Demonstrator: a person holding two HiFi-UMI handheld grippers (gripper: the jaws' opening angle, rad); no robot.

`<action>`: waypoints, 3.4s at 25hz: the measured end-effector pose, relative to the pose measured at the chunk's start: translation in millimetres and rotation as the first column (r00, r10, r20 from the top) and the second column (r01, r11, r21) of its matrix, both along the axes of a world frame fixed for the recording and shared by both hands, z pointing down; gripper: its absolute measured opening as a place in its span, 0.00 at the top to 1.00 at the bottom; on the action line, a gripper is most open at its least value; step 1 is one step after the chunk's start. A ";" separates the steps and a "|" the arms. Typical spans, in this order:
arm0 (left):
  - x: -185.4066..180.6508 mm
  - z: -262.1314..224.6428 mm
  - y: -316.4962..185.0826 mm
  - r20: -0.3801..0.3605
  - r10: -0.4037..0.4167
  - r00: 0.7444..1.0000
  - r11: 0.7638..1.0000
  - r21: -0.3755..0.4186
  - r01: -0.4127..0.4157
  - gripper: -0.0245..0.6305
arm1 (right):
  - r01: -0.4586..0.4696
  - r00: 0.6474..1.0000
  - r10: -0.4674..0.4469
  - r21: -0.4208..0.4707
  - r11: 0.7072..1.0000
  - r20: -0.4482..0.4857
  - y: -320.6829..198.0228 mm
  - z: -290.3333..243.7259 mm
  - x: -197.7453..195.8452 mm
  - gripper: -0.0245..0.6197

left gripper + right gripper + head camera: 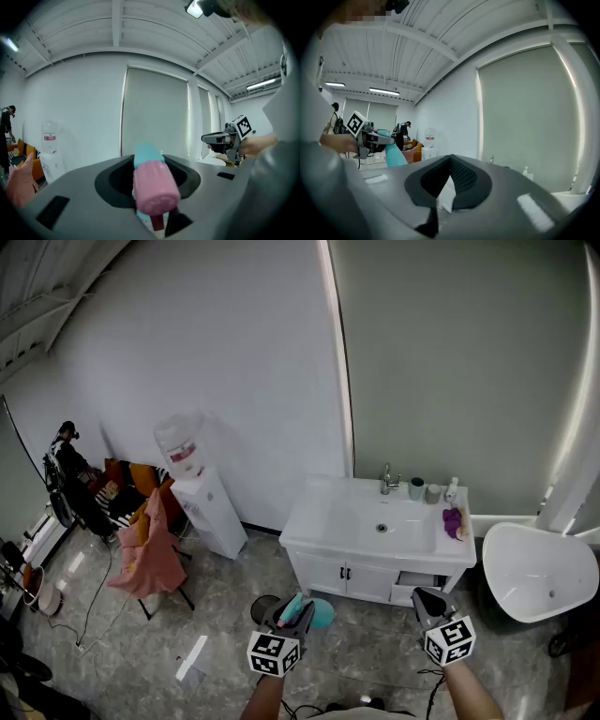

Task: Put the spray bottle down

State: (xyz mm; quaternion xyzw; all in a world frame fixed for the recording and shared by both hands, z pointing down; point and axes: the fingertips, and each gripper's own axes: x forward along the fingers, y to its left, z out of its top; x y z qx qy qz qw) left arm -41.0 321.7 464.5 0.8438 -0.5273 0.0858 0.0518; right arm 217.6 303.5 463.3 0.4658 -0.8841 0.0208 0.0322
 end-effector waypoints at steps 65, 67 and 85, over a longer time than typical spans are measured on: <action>-29.5 28.1 -243.4 0.011 -0.047 0.999 0.998 -0.042 0.047 0.74 | 0.084 0.996 -0.084 -0.058 0.995 0.004 -275.1 35.0 -44.5 0.95; -25.6 29.0 -260.0 0.017 -0.054 0.998 0.998 -0.040 0.054 0.74 | 0.092 0.996 -0.092 -0.064 0.994 0.006 -293.6 38.8 -40.6 0.95; -38.2 42.0 -380.0 0.005 -0.038 0.999 0.998 -0.052 0.038 0.74 | 0.089 0.996 -0.090 -0.074 0.993 -0.007 -399.4 51.1 -62.0 0.95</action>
